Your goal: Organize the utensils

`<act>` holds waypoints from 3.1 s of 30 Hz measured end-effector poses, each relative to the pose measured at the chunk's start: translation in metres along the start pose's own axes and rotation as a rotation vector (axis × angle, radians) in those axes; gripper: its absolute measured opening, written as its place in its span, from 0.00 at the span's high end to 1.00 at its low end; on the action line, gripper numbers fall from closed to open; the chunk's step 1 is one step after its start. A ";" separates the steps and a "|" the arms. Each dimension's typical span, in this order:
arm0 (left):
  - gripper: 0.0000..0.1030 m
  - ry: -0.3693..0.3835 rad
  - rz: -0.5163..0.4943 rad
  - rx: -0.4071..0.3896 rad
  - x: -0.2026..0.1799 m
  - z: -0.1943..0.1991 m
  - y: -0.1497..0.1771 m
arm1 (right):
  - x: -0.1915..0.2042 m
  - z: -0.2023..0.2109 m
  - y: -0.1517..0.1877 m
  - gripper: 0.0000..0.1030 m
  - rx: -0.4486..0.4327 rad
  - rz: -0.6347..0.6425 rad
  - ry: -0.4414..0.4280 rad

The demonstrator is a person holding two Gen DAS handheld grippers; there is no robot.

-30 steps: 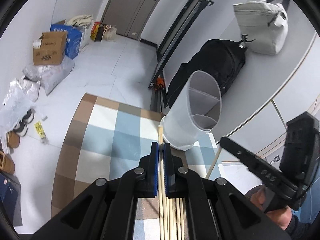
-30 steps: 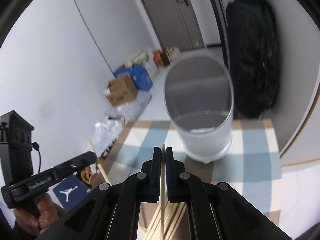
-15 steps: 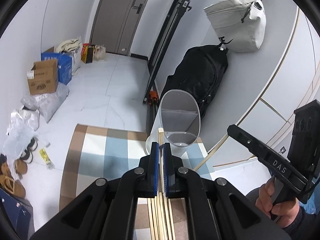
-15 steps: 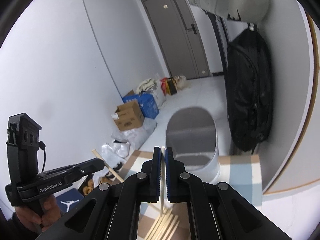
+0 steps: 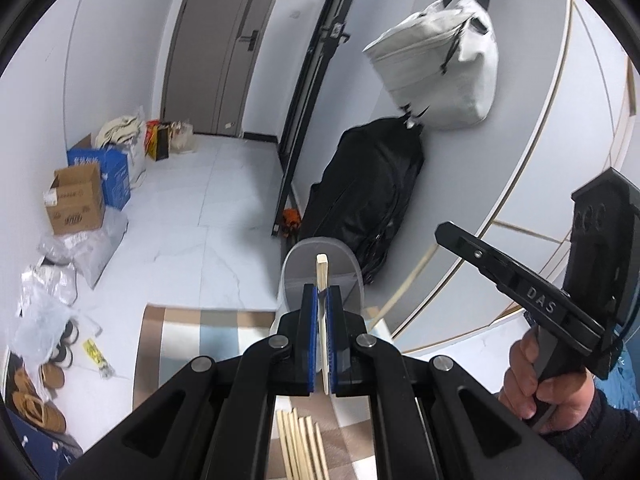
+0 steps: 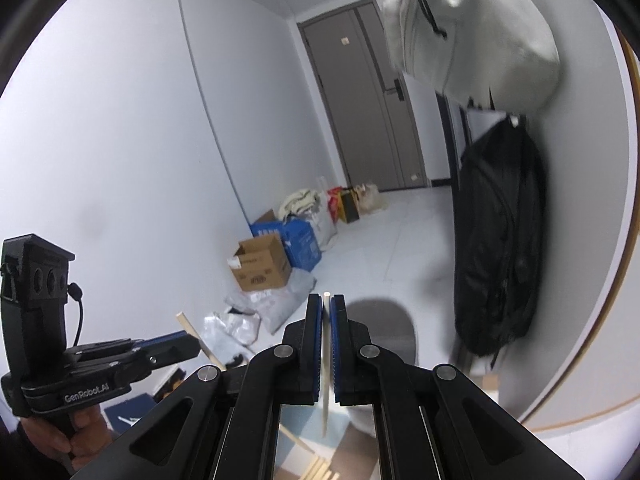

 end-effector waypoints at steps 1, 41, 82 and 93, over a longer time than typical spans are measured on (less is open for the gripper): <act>1.00 0.000 -0.013 -0.008 -0.004 0.003 -0.008 | -0.001 0.003 -0.008 0.97 -0.007 0.005 0.003; 1.00 -0.031 -0.050 -0.050 0.038 -0.034 -0.094 | -0.057 -0.100 -0.056 0.97 0.124 0.053 0.080; 0.92 0.015 0.532 0.027 0.114 -0.102 -0.022 | -0.056 -0.098 -0.052 0.97 0.119 0.063 0.098; 0.99 0.010 0.200 -0.073 0.037 -0.059 -0.083 | -0.053 -0.085 -0.067 0.97 0.080 0.081 0.098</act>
Point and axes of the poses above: each gripper's, at about its wrist camera, not at the fingertips, and z roughly against the way its jaws point, x to its left, y to its underside, the point moved 8 cm from there along -z, roughly the way its jaws point, and after that the axes turned 8 degrees about x, right-handed, at the moved point
